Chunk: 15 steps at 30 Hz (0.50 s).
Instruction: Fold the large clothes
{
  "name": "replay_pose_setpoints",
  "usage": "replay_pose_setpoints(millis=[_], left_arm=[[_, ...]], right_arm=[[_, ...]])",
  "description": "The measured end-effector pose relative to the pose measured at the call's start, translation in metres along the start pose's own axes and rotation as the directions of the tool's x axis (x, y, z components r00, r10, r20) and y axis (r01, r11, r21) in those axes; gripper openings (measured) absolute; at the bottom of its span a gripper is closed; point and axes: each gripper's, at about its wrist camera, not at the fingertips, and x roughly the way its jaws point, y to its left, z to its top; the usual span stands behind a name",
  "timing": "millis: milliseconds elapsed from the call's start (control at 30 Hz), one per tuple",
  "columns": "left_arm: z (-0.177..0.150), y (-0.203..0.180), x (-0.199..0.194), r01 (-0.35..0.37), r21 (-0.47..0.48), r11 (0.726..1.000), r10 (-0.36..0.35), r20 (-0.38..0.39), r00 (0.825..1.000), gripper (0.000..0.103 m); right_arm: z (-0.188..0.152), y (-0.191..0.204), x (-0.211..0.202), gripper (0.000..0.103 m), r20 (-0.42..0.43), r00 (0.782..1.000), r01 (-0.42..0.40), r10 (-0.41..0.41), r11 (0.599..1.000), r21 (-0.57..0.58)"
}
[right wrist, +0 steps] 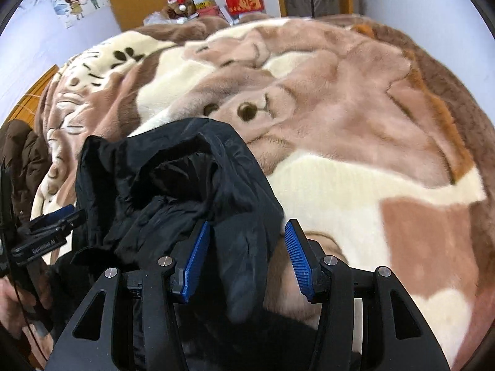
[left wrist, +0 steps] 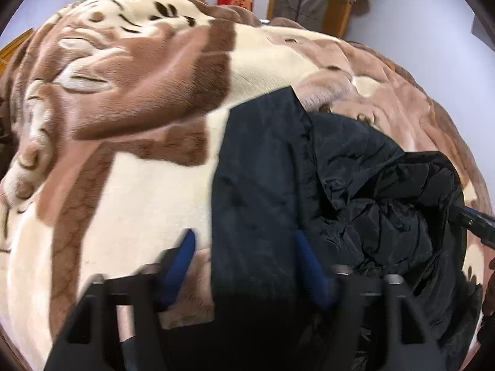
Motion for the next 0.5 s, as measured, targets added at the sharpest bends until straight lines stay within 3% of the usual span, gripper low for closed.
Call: replay_pose_setpoints(millis=[33,67,100,300,500], left_arm=[[-0.001,-0.001,0.005,0.022,-0.004,1.000,-0.022,-0.023,0.999,0.019],[-0.003,-0.002,0.005,0.026,-0.009,1.000,-0.026,-0.027,0.999,0.014],[-0.005,-0.002,0.001,0.027,-0.006,1.000,-0.027,-0.006,1.000,0.009],[-0.022,0.001,-0.074,0.096,-0.003,0.995,-0.095,0.154,0.984,0.005],[-0.065,0.008,-0.156,0.149,0.008,0.989,-0.146,0.261,0.954,0.005]], right_arm=[[0.000,-0.001,0.004,0.031,-0.018,1.000,0.000,0.000,1.000,0.010],[0.000,0.000,0.005,0.017,-0.023,1.000,-0.009,0.009,1.000,0.012],[-0.003,0.003,0.001,0.011,-0.013,1.000,-0.009,0.009,1.000,0.007],[-0.018,0.011,-0.063,0.007,0.136,0.988,-0.078,0.077,0.997,0.003],[-0.068,0.016,-0.136,0.007,0.229,0.964,-0.139,0.136,0.990,-0.003]])
